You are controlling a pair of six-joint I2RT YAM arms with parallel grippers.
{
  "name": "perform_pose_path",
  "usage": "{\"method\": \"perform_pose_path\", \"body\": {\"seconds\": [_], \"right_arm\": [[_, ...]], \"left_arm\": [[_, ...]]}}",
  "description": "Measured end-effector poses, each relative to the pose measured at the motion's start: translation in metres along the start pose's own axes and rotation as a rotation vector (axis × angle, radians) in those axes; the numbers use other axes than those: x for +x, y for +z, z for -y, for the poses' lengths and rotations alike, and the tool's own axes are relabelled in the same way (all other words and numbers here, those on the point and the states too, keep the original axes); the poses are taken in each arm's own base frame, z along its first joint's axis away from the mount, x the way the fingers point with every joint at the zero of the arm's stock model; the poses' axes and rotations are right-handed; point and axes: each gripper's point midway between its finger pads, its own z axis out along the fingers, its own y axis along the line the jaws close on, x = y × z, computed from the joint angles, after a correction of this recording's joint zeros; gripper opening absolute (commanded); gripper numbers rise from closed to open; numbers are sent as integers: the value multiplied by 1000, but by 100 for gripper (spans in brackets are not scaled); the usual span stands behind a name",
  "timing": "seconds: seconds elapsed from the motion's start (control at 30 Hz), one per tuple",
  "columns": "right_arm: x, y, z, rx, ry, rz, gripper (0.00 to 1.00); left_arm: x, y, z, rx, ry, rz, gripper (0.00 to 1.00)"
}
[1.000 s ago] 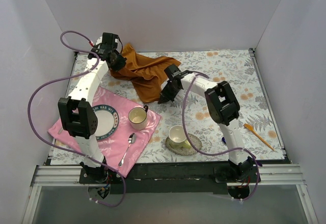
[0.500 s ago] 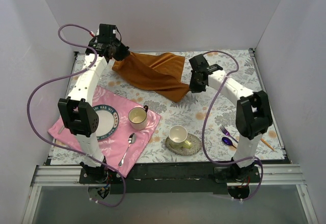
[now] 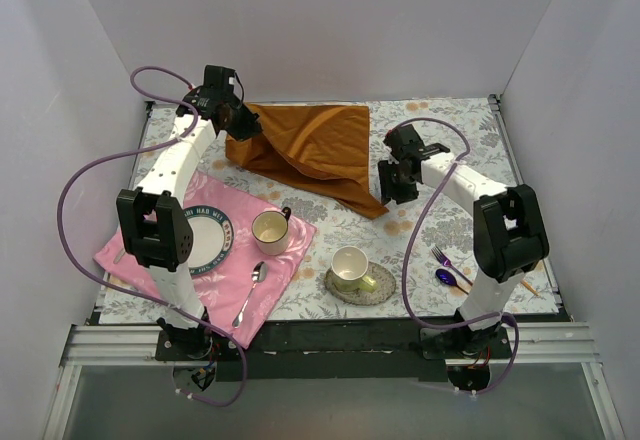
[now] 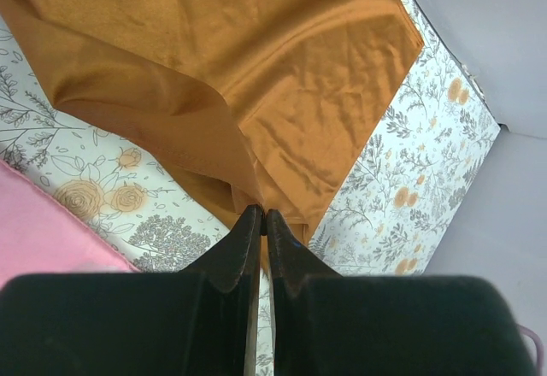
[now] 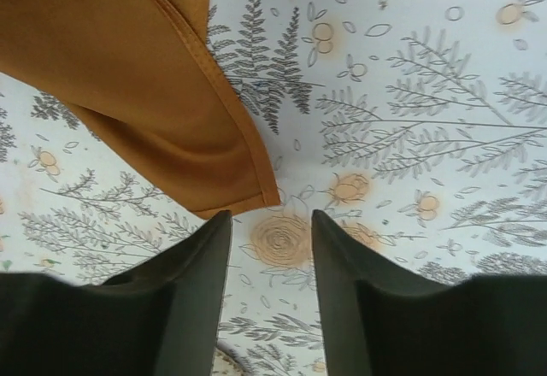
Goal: Fold the napkin, place the utensils inside, and roll it up
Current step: Flatten the napkin out
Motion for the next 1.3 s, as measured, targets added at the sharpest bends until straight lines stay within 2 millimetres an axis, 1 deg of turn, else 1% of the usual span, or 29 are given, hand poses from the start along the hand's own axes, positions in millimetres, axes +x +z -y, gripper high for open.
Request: {"method": "perform_pose_path", "body": {"seconds": [0.03,0.17,0.33,0.43,0.6,0.77,0.83,0.9,0.93,1.0,1.1,1.13,1.2,1.23,1.3], "right_arm": [[2,3,-2,-21,-7,-13,67],[2,9,-11,-97,-6,-40,67],[-7,22,-22,-165,4,-63,66],[-2,27,-21,-162,18,-91,68],[4,30,-18,-145,49,-108,70],[11,31,-19,-145,79,-127,65],[13,32,-20,-149,98,-133,60],[18,34,-21,-153,113,-145,58],[22,35,-21,-156,122,-153,54],[26,36,-23,-167,136,-166,50],[26,36,-26,-179,151,-167,36],[25,36,-26,-179,154,-165,24],[24,36,-26,-177,151,-161,12],[22,35,-25,-172,150,-159,3],[15,29,-25,-160,141,-153,1]], "left_arm": [[0,0,1,5,0,-1,0],[2,0,4,16,1,-10,0],[7,1,2,11,3,-21,0],[9,2,0,7,2,-27,0],[9,1,1,12,-1,-30,0],[10,1,2,17,-2,-36,0],[11,1,3,19,-4,-39,0],[11,1,3,20,-4,-40,0],[11,1,3,20,-4,-40,0],[11,1,3,21,-5,-41,0],[11,1,3,21,-5,-41,0],[11,1,3,21,-6,-41,0],[11,1,3,21,-11,-41,0],[11,1,4,21,-12,-41,0],[11,1,4,21,-19,-40,0]]}}
